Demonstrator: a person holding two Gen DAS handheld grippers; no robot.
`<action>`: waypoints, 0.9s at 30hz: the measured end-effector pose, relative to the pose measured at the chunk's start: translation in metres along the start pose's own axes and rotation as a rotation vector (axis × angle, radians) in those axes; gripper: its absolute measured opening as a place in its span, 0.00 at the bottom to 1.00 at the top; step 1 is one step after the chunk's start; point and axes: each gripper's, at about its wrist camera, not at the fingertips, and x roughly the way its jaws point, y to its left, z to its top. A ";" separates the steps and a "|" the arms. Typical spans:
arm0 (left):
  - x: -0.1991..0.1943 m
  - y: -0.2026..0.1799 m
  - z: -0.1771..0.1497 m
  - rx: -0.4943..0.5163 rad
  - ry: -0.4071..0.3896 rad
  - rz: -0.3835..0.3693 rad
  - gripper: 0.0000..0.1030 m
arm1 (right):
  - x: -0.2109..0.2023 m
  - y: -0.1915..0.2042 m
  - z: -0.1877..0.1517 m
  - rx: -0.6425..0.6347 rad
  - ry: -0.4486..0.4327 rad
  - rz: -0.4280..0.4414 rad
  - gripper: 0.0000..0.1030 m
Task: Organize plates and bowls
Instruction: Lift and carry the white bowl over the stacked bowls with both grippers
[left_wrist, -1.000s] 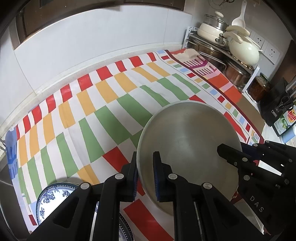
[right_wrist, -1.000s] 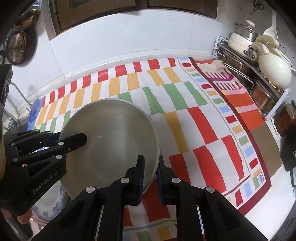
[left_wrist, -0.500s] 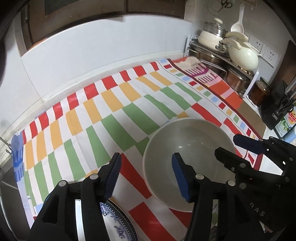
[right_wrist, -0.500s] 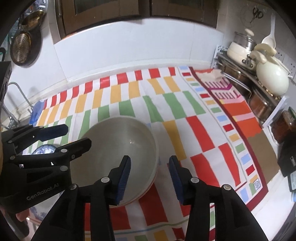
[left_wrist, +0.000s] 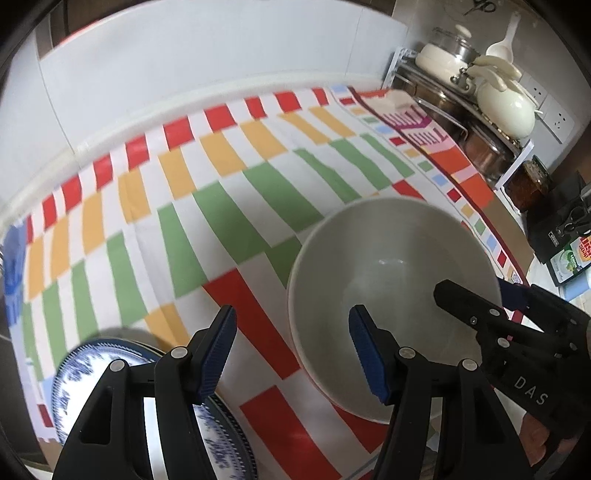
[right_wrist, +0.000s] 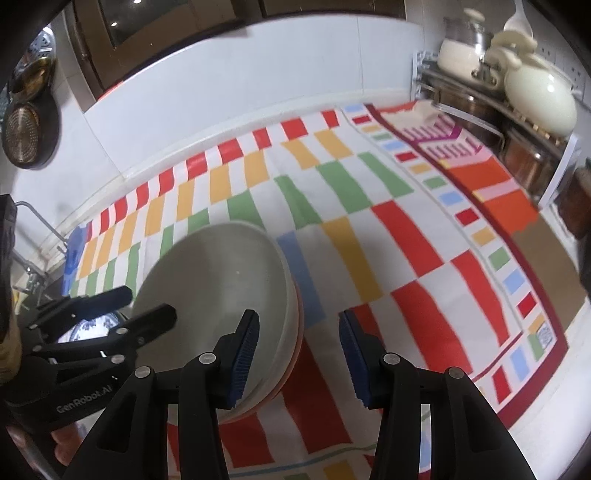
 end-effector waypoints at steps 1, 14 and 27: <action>0.003 0.000 0.000 -0.007 0.009 -0.008 0.60 | 0.003 -0.001 -0.001 0.005 0.007 0.006 0.45; 0.026 0.001 -0.002 -0.082 0.096 -0.066 0.56 | 0.031 -0.010 -0.004 0.101 0.129 0.090 0.45; 0.024 -0.005 0.001 -0.094 0.098 -0.058 0.33 | 0.032 -0.001 0.000 0.097 0.169 0.092 0.31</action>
